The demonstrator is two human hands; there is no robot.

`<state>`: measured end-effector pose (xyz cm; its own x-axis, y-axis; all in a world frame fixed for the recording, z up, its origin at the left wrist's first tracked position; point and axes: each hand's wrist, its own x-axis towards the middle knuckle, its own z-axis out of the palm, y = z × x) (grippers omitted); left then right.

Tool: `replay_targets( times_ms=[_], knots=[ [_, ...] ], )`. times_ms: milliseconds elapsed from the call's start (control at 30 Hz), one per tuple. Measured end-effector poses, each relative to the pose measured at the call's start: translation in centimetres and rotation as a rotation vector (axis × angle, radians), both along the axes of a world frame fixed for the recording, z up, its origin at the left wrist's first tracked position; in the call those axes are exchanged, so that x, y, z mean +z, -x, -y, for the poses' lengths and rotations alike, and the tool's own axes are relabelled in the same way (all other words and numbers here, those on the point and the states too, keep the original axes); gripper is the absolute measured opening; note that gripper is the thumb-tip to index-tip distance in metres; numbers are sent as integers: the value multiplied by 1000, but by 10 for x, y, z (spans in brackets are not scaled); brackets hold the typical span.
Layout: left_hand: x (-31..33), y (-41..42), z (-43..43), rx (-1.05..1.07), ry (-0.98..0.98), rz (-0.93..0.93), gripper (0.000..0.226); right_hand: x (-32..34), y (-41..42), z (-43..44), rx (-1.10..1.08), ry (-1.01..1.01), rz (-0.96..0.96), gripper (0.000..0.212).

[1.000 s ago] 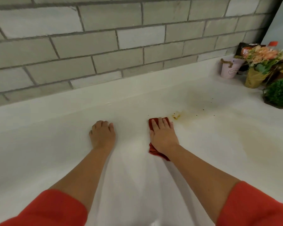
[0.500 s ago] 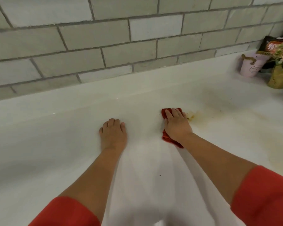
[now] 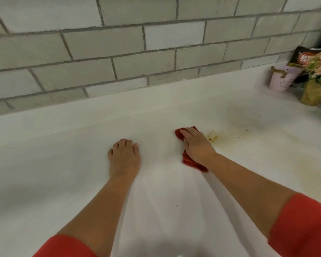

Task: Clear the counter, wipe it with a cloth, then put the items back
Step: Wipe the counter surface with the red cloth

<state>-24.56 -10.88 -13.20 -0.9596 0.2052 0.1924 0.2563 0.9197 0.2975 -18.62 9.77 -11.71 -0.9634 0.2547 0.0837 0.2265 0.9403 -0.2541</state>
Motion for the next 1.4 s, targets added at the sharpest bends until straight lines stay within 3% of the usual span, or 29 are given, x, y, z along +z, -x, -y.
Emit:
replay_targets(
  times_ms=[133,333,500,667,900,1167,1400],
  knots=[
    [1,0,-1,8,-1,13,37,-1,41,29,-12,27,19,62],
    [3,-1,1,8,-16,35,38,-10,-8,62,383,120,-74,47],
    [1,-1,2,3,-10,40,39,-5,25,-2,138,27,-37,48],
    [-2,2,1,9,8,15,38,-7,84,17,-2,-12,-20,50],
    [-2,3,1,15,20,27,41,-14,50,35,471,-16,0,47],
    [-6,5,1,8,33,-14,41,-9,121,-16,74,-57,32,47],
    [-10,5,0,11,22,-103,78,-9,166,25,-106,-153,111,57]
  ],
)
